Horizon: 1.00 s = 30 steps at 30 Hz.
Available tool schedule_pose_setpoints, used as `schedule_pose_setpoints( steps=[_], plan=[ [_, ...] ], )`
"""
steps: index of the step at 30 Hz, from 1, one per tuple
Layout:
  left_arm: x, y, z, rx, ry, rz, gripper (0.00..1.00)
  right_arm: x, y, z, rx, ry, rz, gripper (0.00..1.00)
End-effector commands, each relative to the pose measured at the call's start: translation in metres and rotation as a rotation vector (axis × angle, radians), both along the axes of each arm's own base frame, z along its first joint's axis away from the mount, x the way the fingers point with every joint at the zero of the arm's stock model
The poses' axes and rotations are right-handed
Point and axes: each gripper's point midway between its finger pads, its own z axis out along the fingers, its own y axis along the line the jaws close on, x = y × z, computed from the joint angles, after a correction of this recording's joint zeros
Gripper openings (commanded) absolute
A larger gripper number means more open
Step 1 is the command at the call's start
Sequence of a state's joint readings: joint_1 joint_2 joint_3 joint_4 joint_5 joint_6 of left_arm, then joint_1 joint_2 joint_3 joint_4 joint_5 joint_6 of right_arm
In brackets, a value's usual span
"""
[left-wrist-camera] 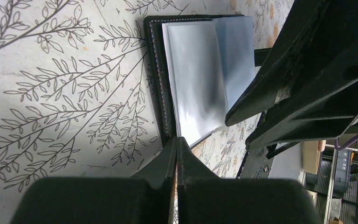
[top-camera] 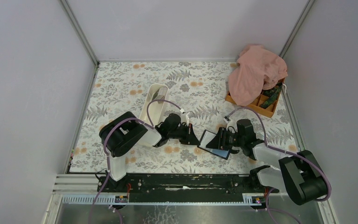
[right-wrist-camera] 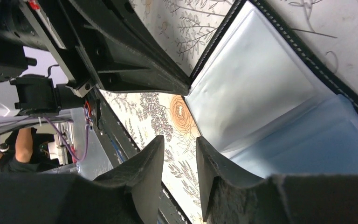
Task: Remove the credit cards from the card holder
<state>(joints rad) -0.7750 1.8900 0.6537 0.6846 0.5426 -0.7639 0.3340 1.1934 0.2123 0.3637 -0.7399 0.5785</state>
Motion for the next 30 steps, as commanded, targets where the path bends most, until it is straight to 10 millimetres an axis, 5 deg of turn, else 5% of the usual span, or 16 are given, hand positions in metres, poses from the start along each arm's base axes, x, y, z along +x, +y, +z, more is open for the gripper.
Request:
schedule_pose_setpoints(
  steps=[1, 10, 20, 30],
  plan=[
    [-0.008, 0.025, -0.041, 0.15, 0.042, 0.028, 0.0, 0.013, 0.0, 0.009, -0.003, -0.042, -0.064, 0.38],
    [0.002, 0.017, -0.031, 0.141, 0.016, 0.027, 0.0, 0.008, -0.026, -0.005, -0.147, 0.007, -0.186, 0.44],
    [-0.003, 0.016, -0.034, 0.145, 0.024, 0.013, 0.0, 0.005, -0.023, -0.024, -0.125, 0.062, -0.225, 0.6],
    [-0.007, 0.01, -0.037, 0.152, 0.03, -0.008, 0.0, 0.005, -0.011, -0.031, -0.104, 0.095, -0.229, 0.62]
  ],
)
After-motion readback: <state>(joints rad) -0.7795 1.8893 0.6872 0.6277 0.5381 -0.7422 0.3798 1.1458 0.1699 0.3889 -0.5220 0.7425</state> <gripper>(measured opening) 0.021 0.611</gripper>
